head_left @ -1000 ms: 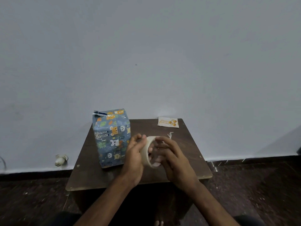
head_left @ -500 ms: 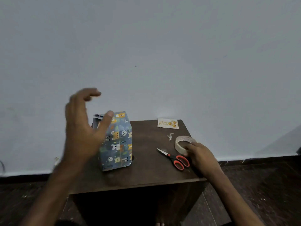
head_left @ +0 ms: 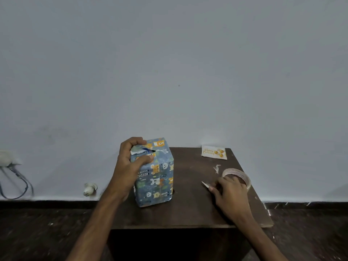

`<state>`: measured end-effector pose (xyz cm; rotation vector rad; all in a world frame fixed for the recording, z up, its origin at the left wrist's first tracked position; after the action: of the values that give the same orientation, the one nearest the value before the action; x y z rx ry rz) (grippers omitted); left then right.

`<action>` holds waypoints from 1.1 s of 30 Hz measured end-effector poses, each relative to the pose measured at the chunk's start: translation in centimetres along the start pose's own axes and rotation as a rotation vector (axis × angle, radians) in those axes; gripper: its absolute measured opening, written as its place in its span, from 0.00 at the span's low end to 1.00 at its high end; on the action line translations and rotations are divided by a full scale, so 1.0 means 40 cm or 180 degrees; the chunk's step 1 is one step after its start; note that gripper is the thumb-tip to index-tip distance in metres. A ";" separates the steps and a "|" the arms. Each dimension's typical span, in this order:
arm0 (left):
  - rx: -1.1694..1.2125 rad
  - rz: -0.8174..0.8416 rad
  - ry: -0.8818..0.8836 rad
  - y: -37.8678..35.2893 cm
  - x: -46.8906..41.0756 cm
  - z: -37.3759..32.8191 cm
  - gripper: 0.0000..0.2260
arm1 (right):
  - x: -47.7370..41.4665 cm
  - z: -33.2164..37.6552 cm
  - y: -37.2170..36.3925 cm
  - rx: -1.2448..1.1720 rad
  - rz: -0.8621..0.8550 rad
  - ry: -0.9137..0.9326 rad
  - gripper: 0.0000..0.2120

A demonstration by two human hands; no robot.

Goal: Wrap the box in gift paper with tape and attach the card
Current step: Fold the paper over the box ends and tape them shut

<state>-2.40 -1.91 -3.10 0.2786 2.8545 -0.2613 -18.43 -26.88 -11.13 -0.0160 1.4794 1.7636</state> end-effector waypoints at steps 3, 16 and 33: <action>-0.0131 -0.0039 -0.0120 0.004 0.009 -0.001 0.16 | -0.006 0.015 0.003 0.0075 0.0027 -0.0144 0.10; -0.0037 -0.0129 0.0012 -0.001 0.021 0.012 0.18 | -0.020 0.049 0.013 0.0176 0.0099 -0.0278 0.11; -0.0740 -0.0294 -0.0831 0.009 0.029 0.018 0.13 | -0.080 0.405 0.204 -0.2440 -0.0142 0.0430 0.02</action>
<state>-3.25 -1.50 -4.15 0.0608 2.6089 0.0179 -13.39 -15.12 2.13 -0.5618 0.7979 2.2189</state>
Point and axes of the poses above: each hand's wrist, its own x-axis away from the middle knuckle, its own y-axis out of the back of the hand, z = x × y, the point moved 4 cm from there along -x, towards the middle knuckle, and after that the axes turned 12 degrees about -z, right-handed, at the moved point
